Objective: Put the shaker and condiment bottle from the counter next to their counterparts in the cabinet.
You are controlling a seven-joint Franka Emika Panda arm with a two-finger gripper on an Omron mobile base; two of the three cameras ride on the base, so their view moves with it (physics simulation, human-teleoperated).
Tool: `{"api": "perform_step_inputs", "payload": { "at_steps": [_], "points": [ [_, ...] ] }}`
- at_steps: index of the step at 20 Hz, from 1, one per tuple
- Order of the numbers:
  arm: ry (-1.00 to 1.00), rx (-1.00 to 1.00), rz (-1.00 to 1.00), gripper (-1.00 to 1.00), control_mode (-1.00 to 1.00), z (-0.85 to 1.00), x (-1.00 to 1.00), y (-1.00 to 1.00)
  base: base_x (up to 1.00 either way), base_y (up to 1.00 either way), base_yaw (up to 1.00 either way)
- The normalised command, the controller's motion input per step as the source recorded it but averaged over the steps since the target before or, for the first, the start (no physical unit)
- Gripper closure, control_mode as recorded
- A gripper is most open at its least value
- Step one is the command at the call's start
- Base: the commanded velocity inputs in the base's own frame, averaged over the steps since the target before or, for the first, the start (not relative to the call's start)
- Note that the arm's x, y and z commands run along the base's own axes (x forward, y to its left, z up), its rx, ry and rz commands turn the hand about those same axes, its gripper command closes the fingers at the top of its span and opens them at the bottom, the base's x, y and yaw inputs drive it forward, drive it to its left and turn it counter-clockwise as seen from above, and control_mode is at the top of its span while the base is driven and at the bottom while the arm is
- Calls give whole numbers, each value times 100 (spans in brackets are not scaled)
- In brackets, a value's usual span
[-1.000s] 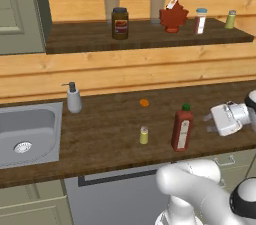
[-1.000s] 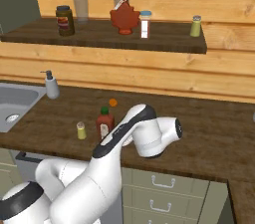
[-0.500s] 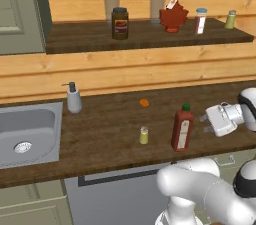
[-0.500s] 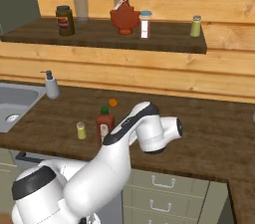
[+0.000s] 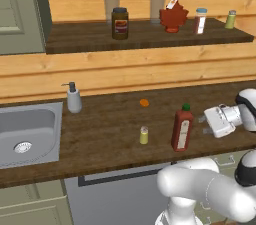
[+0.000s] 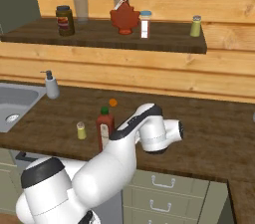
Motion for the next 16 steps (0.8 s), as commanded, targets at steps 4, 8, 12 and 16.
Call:
{"api": "perform_step_inputs", "payload": {
  "at_steps": [4,8,12,16],
  "points": [
    [0,0,0,-100,-100,-5,2,0,0,0,0],
    [0,0,0,-100,-100,-2,3,0,0,0,0],
    [0,0,0,-100,-100,-1,2,0,0,0,0],
    [0,0,0,-100,-100,-3,9,7,0,0,0]
  ]
}}
